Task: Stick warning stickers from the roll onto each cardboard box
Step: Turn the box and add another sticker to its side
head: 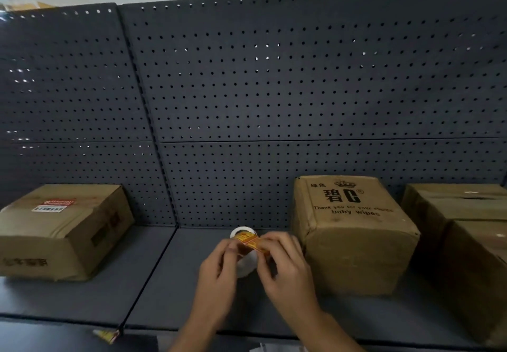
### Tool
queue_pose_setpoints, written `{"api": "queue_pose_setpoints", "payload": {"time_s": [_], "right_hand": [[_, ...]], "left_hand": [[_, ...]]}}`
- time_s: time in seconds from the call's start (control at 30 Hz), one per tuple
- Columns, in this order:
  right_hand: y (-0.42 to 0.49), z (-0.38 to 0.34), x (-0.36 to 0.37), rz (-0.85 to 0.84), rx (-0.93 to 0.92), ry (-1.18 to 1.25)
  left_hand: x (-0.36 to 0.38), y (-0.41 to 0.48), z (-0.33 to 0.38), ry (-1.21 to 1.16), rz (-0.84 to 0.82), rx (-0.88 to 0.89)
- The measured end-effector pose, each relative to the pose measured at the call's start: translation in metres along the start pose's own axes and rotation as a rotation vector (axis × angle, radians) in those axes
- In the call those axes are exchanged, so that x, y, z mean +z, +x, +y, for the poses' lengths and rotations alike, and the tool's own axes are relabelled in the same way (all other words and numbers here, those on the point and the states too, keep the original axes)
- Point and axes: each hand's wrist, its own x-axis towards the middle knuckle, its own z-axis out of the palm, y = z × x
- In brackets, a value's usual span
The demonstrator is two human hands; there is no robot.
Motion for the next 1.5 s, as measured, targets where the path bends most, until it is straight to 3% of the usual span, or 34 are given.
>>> {"api": "queue_pose_setpoints", "payload": {"time_s": [0.17,0.4,0.67,0.77,0.83,1.23,1.5], "right_hand": [[0.027,-0.014,-0.012,0.064,-0.132,0.079],[0.03,-0.037,-0.035,0.012,-0.258,0.247],[0.035,-0.035,-0.037,0.095,0.042,0.466],[0.034,-0.036,-0.036,0.078,0.172,0.601],[0.034,-0.036,-0.037,0.068,0.165,0.622],[0.016,-0.016,-0.03,-0.012,0.162,0.513],[0.012,-0.011,-0.029,-0.199,0.194,0.471]], "left_hand": [[-0.004,0.0,0.038,-0.216,-0.012,-0.026],[-0.02,0.001,0.065,-0.421,-0.022,-0.078],[-0.019,-0.004,0.073,-0.512,-0.055,-0.114],[-0.016,-0.005,0.068,-0.49,-0.051,-0.138],[-0.014,-0.007,0.063,-0.465,-0.074,-0.153],[-0.003,-0.014,0.024,-0.313,-0.031,-0.072],[0.001,-0.019,0.004,-0.241,-0.093,-0.027]]}}
